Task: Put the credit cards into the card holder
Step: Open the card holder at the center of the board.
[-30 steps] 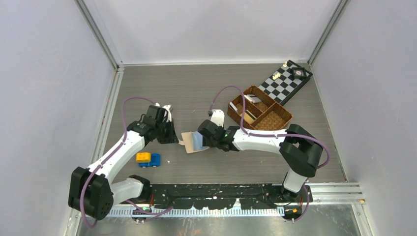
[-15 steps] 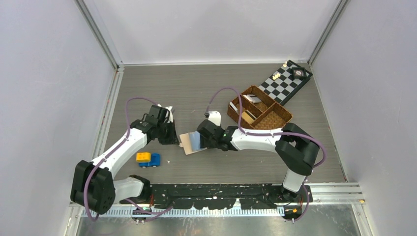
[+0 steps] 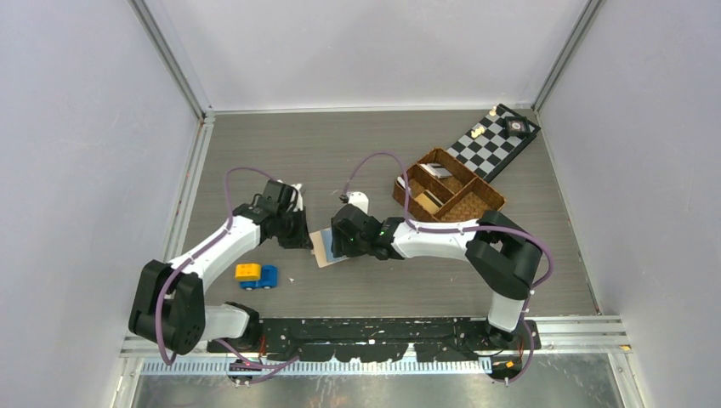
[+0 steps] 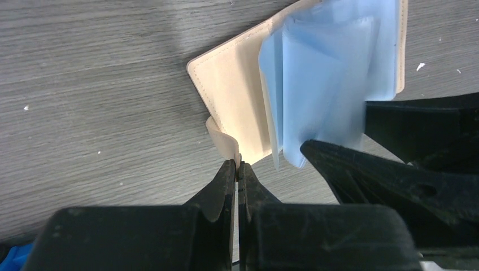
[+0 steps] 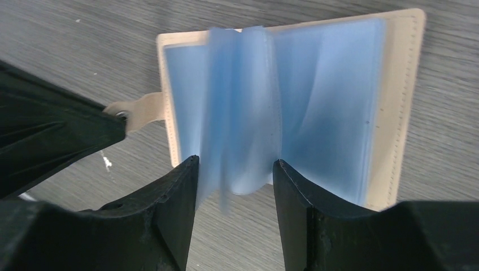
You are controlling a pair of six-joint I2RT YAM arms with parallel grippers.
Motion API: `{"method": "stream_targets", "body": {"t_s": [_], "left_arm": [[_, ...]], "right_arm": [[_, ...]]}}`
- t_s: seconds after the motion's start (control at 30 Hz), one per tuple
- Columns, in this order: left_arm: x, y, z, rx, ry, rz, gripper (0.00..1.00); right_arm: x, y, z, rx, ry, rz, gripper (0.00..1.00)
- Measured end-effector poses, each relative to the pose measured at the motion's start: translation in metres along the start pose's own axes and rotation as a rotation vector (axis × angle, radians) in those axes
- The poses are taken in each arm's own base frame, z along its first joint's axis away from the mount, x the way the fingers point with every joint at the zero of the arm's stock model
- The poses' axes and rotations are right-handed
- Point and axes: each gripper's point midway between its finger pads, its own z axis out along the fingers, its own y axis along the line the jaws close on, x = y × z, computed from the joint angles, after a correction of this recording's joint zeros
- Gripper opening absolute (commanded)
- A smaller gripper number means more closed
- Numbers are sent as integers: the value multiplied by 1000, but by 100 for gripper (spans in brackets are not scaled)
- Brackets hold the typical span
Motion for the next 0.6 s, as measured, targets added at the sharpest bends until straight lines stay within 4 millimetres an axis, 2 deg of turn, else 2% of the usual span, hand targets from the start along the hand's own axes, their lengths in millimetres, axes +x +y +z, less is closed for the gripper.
{"method": "stream_targets", "body": {"t_s": [0.2, 0.33, 0.5, 0.6], "left_arm": [[-4, 4, 4, -21, -13, 1, 0], [-14, 6, 3, -47, -46, 7, 7], [-30, 12, -3, -100, -101, 27, 22], [-42, 13, -8, -126, -137, 40, 40]], "right_arm": [[-1, 24, -2, -107, 1, -13, 55], [-6, 42, -4, -189, -10, -11, 55], [-9, 54, -10, -260, -22, -13, 58], [-9, 53, -21, -276, -32, -24, 63]]}}
